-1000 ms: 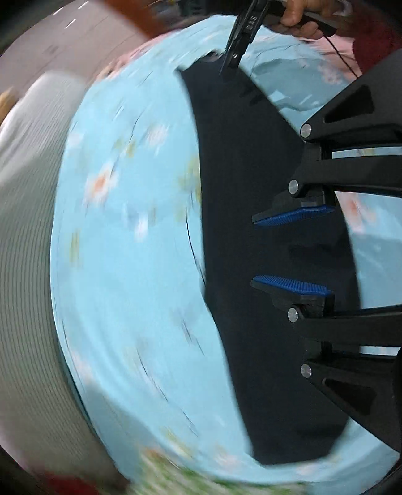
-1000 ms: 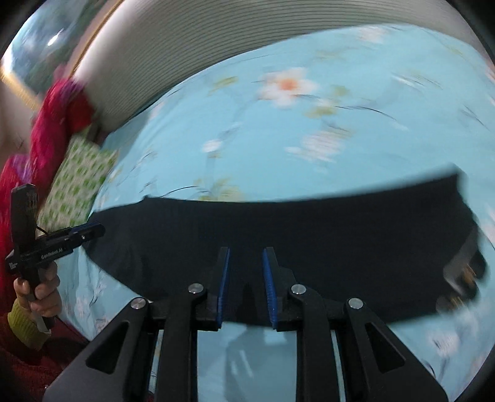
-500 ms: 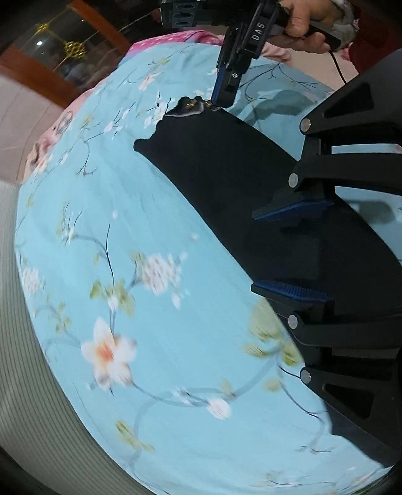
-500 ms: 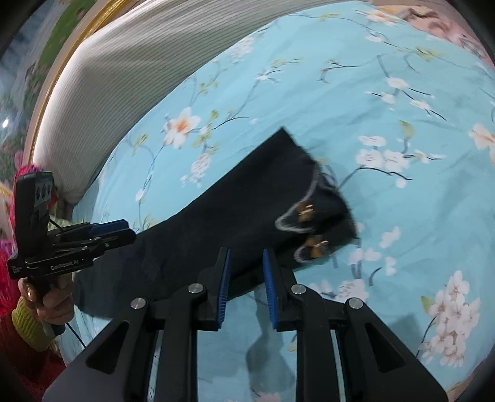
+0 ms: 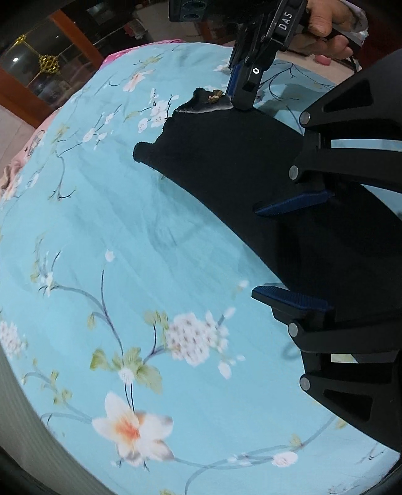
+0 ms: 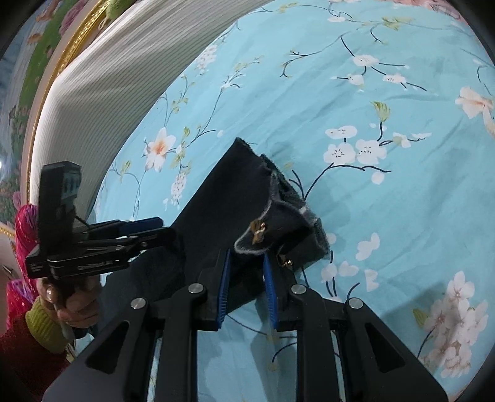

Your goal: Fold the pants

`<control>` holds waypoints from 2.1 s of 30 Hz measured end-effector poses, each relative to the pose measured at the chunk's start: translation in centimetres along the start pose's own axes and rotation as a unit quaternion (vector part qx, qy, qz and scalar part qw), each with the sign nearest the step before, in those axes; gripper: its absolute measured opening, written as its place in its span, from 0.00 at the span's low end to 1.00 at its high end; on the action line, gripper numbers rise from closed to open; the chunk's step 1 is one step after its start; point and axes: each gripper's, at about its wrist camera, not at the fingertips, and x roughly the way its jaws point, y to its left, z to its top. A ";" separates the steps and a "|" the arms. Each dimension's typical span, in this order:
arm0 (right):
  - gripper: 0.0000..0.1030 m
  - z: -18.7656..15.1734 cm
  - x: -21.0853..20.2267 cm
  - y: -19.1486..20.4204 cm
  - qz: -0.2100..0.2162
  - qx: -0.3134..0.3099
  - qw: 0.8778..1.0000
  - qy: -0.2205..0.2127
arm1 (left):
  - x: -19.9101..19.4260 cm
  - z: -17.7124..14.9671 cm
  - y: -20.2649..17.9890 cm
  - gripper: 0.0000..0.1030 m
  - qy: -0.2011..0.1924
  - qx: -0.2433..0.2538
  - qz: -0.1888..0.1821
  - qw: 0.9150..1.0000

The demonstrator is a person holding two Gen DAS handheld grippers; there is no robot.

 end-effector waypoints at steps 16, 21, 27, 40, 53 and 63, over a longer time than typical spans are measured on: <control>0.05 -0.3 -4.2 0.5 0.026 -0.020 0.999 -0.031 | -1.6 -0.7 -5.1 0.06 -0.020 0.104 0.001 0.994; 0.09 -0.7 -1.9 -1.2 -0.002 0.015 1.000 0.008 | 0.9 0.0 -4.6 0.13 0.017 0.086 -0.001 0.996; 0.34 -1.6 -3.5 -2.5 -0.012 0.033 0.999 -0.001 | 0.4 0.9 -3.9 0.36 0.011 0.081 -0.016 0.997; 0.13 -1.9 -0.2 -4.1 0.050 0.065 0.996 -0.021 | 4.6 5.9 -5.5 0.38 0.060 0.082 -0.061 0.993; 0.11 -0.9 -1.4 -4.6 0.090 0.026 0.995 -0.017 | 4.0 6.7 -8.3 0.10 0.034 0.099 -0.070 0.992; 0.11 -0.4 -3.7 2.6 0.103 -0.074 0.991 -0.034 | -3.3 3.2 -5.6 0.09 -0.050 0.058 -0.090 0.993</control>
